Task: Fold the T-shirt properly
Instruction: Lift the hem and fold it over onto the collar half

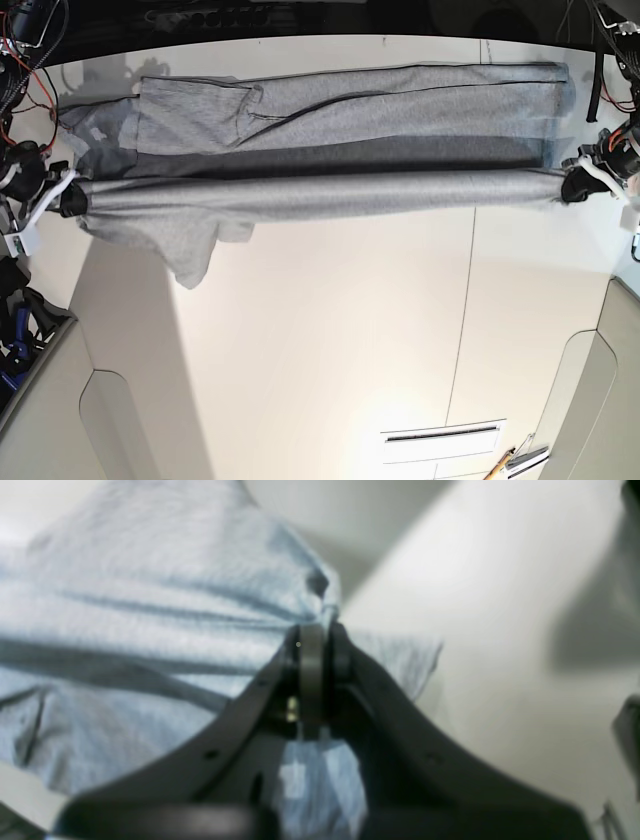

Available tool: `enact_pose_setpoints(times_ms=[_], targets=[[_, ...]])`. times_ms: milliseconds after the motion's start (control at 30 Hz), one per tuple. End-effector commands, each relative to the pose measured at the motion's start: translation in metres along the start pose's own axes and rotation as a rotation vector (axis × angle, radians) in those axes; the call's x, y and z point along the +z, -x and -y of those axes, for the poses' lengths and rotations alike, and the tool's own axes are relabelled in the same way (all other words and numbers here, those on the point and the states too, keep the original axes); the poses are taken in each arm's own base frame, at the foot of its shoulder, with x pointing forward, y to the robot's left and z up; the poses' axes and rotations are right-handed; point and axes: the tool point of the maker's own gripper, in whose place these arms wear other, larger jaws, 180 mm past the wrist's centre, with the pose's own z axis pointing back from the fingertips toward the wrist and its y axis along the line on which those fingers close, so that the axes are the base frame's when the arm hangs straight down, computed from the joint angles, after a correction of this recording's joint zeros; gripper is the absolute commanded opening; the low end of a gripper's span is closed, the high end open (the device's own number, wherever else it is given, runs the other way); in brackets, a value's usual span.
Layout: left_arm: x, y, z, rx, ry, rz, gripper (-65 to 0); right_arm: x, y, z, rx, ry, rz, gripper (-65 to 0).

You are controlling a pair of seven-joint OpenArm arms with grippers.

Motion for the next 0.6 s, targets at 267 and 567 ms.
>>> enact_pose_setpoints(times_ms=[267, 567], targets=[[0.009, 0.0, -0.01, -0.024, -0.036, -0.007, -65.0, 0.008, 0.023, 0.009, 0.003, 0.033, -0.051, -65.0], [0.01, 0.012, 0.004, -0.09, 0.042, -0.075, -45.0, 0.008, 0.02, 0.0, -0.016, -0.015, -0.039, -42.5]])
